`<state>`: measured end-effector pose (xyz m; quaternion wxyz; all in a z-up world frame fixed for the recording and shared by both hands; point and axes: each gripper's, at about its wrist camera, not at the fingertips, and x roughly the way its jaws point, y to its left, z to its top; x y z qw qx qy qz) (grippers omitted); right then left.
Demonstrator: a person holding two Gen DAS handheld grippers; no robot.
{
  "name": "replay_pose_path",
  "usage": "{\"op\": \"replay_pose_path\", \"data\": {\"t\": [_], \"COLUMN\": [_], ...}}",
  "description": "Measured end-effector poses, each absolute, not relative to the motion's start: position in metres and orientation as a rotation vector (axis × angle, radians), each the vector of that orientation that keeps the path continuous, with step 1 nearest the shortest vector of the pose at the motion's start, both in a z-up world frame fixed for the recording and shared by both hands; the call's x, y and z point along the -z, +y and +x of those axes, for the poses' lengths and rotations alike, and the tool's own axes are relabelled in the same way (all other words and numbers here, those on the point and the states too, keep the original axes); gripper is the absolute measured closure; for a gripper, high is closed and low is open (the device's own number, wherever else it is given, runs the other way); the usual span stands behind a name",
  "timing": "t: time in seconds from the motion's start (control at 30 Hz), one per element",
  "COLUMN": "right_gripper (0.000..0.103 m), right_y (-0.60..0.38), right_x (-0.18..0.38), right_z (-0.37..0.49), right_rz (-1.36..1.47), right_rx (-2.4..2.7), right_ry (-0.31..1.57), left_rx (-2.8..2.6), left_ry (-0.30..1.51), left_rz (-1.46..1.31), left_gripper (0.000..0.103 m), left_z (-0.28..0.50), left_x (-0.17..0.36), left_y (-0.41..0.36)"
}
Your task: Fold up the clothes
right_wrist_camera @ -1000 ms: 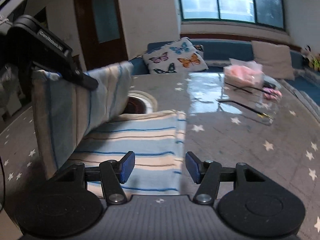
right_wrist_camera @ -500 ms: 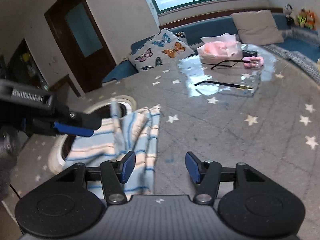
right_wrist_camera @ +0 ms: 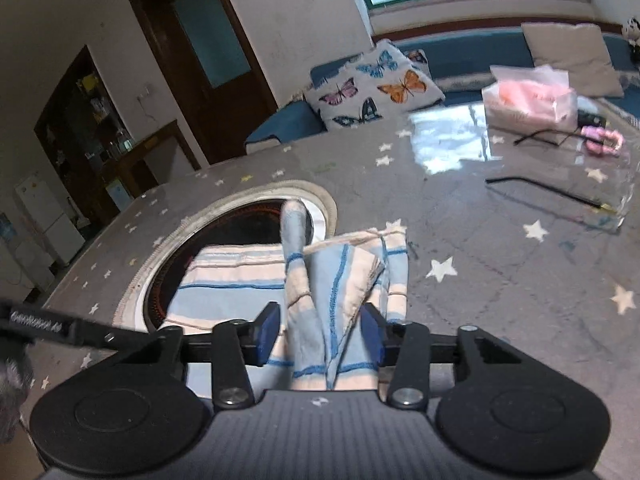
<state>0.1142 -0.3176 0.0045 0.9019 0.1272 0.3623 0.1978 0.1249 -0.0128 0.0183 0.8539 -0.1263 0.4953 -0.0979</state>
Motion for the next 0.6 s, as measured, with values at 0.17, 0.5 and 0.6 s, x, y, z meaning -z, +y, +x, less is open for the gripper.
{"op": "replay_pose_path", "data": {"t": [0.17, 0.5, 0.6], "right_gripper": [0.073, 0.094, 0.096], "right_y": [-0.315, -0.328, -0.323], "right_x": [0.003, 0.014, 0.006], "right_z": [0.125, 0.133, 0.129], "right_rz": [0.307, 0.475, 0.439], "right_rx": [-0.403, -0.377, -0.381], "right_ry": [0.766, 0.796, 0.771], "left_rx": [0.189, 0.207, 0.201], "left_ry": [1.051, 1.049, 1.049], "left_rz": [-0.290, -0.297, -0.298], "left_gripper": [0.052, 0.049, 0.049], "left_z": [0.121, 0.123, 0.122], "left_x": [-0.013, -0.008, -0.007], "left_y": [-0.002, -0.007, -0.005]}}
